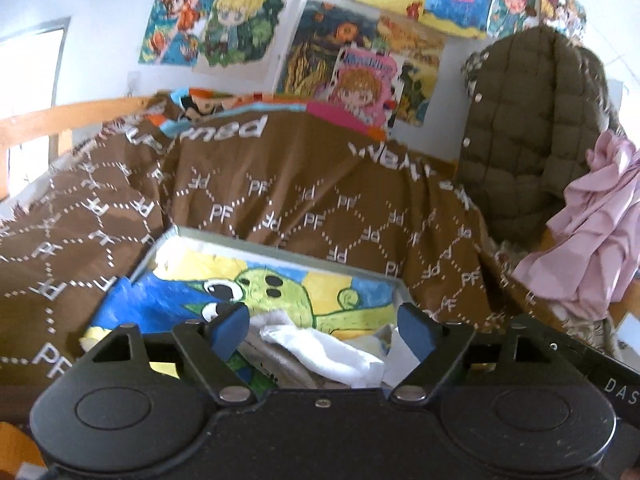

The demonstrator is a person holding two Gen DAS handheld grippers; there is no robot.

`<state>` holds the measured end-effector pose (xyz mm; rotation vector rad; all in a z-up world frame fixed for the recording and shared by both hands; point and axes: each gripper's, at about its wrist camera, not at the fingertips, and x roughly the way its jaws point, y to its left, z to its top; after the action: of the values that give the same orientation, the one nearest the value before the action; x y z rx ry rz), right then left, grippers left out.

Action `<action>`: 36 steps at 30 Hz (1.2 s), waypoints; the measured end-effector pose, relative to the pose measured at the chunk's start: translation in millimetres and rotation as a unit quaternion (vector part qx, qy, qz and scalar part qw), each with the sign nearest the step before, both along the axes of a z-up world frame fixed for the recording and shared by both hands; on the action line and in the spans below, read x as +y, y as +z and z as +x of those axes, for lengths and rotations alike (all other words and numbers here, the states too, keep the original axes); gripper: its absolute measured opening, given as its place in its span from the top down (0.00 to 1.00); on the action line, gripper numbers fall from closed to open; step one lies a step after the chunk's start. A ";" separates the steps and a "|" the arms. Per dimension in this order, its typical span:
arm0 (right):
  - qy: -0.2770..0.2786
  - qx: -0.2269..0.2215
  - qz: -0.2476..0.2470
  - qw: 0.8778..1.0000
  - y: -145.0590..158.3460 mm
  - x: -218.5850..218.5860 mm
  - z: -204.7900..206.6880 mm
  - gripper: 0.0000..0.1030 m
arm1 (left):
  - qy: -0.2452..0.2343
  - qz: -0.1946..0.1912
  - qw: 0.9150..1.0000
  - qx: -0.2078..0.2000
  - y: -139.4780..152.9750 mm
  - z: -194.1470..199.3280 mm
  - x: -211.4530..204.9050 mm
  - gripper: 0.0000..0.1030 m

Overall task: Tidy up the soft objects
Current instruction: 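Lift both open tools away from the tray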

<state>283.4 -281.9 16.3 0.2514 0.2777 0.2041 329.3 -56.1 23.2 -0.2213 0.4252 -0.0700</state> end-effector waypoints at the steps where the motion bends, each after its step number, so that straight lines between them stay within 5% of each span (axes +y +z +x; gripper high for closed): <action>1: -0.001 -0.004 -0.002 1.000 3.4 -0.3 -4.8 0.06 | 0.000 0.001 1.000 -0.007 3.9 -6.8 -0.1 0.16; 16: -0.004 -0.047 -0.021 0.999 28.0 8.7 -85.2 0.00 | 0.007 0.021 0.996 -0.083 35.5 -105.6 0.3 0.01; 36: 0.016 -0.055 -0.071 0.996 26.6 40.9 -180.3 0.00 | 0.030 0.031 0.992 -0.117 24.9 -209.7 16.4 0.01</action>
<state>103.1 -241.0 42.9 0.0949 0.1851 0.2274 119.6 -39.6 48.1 -0.1627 0.1858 -0.0243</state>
